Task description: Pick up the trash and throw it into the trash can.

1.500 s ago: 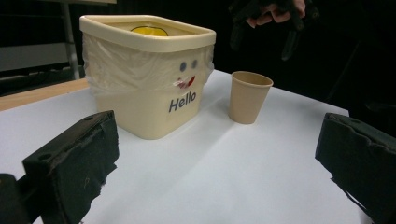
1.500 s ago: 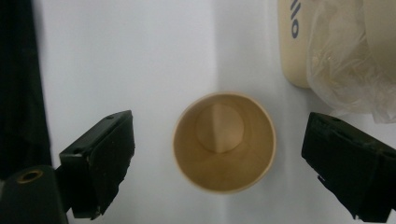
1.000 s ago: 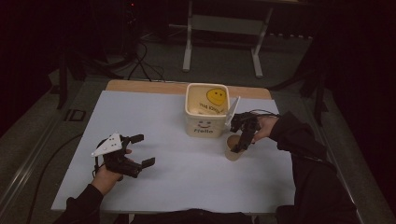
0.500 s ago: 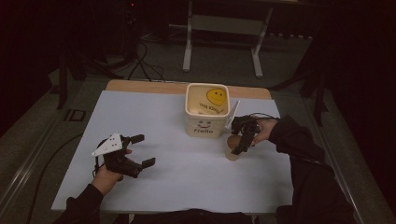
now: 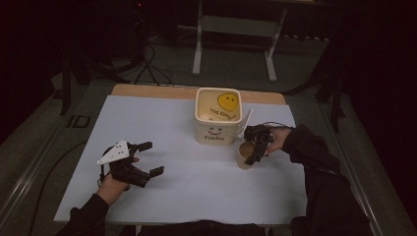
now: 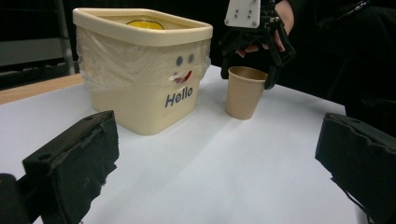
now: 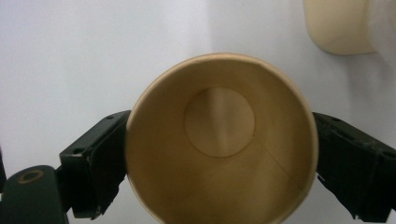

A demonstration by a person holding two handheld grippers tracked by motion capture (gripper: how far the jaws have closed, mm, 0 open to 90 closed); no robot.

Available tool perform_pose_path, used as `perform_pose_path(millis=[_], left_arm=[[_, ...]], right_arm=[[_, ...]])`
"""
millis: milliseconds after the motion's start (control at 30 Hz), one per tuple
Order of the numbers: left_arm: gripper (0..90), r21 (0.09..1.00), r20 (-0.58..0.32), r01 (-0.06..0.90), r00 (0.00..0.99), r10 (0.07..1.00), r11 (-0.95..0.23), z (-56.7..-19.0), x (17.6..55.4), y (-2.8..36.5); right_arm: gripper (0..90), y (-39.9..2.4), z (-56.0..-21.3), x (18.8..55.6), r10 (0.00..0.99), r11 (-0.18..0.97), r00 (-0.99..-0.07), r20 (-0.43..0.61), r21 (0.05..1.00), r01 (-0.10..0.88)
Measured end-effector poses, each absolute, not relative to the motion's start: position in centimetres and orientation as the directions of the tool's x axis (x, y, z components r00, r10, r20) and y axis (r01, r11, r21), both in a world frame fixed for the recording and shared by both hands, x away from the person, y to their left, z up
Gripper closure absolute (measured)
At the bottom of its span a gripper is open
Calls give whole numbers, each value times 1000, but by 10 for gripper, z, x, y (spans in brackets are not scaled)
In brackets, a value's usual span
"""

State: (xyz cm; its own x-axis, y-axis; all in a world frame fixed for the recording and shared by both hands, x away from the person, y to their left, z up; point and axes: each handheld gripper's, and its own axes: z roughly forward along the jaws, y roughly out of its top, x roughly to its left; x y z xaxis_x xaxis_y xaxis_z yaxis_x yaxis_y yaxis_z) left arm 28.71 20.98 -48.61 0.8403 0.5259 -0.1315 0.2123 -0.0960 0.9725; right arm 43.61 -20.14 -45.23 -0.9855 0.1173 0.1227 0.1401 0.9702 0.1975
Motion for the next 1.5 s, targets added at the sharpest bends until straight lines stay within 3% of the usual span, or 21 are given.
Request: perform_pose_path(millis=[667, 1500], left_arm=[[6, 972, -132, 213, 840, 526, -97, -486, 287, 210], [6, 973, -133, 213, 838, 528, -93, -486, 288, 210]], right_arm=[[214, -200, -451, 435, 85, 980, -992, 96, 170, 100], [226, -194, -393, 436, 62, 978, -994, 85, 193, 78]])
